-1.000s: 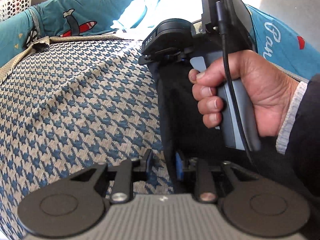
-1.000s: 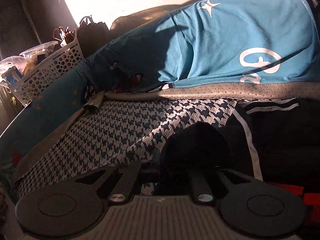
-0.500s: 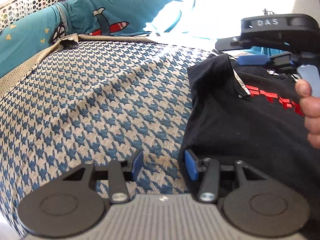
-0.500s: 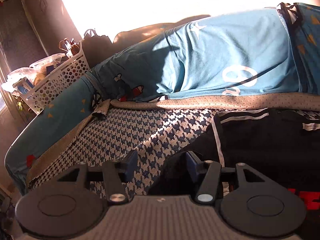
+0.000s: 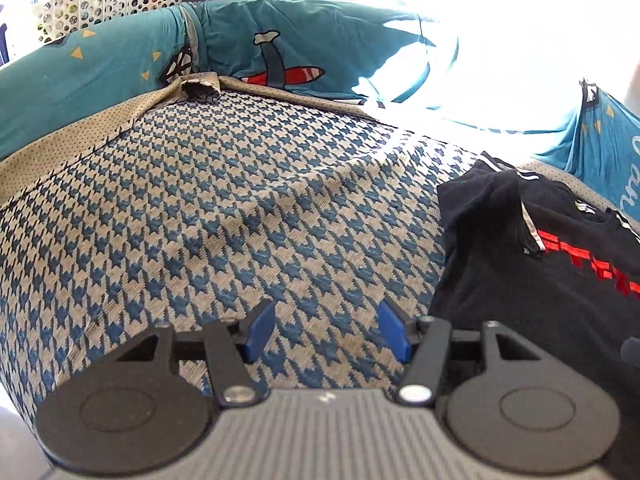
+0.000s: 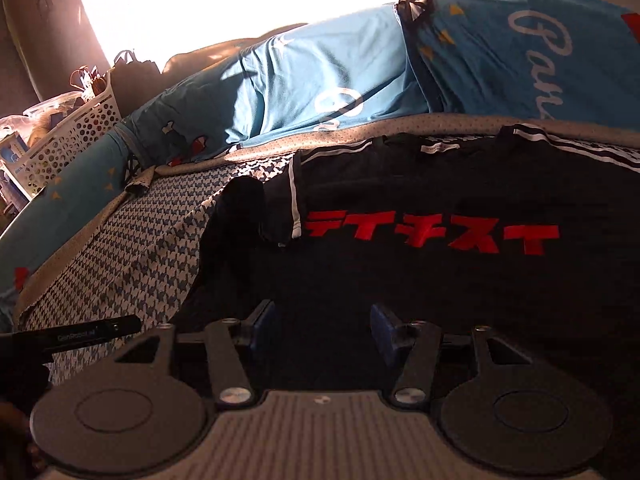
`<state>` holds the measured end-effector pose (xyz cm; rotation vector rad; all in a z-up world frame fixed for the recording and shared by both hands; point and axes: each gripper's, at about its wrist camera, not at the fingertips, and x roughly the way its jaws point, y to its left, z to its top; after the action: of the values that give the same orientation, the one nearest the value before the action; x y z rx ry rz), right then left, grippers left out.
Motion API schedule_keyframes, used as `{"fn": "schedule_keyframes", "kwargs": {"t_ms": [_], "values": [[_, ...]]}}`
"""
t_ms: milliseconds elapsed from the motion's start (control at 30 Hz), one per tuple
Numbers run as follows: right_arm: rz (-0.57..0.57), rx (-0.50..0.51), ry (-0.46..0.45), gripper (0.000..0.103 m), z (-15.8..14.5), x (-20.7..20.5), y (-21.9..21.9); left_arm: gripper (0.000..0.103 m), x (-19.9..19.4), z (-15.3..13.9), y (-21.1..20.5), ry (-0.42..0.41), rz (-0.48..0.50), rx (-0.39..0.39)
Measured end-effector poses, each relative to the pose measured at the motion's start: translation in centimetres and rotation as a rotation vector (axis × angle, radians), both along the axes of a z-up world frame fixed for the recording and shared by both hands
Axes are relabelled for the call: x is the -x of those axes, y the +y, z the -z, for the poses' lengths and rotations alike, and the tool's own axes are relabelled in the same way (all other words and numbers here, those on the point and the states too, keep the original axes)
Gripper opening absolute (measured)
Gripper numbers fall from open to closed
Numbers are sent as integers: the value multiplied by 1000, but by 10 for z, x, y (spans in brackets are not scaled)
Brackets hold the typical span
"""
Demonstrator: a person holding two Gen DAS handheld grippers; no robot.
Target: Fold clothes
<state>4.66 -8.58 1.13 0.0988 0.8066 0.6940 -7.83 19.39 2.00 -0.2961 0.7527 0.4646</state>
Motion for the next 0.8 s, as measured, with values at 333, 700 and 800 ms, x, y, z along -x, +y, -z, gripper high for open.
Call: {"fn": "schedule_keyframes", "kwargs": {"t_ms": [333, 700, 800], "values": [[-66, -78, 7, 52, -16, 99, -20, 55, 14, -6, -40, -32, 208, 29], [-161, -68, 43, 52, -6, 146, 0, 58, 29, -2, -58, -16, 233, 4], [-158, -55, 52, 53, -1, 150, 5, 62, 33, -2, -60, -16, 234, 1]]}}
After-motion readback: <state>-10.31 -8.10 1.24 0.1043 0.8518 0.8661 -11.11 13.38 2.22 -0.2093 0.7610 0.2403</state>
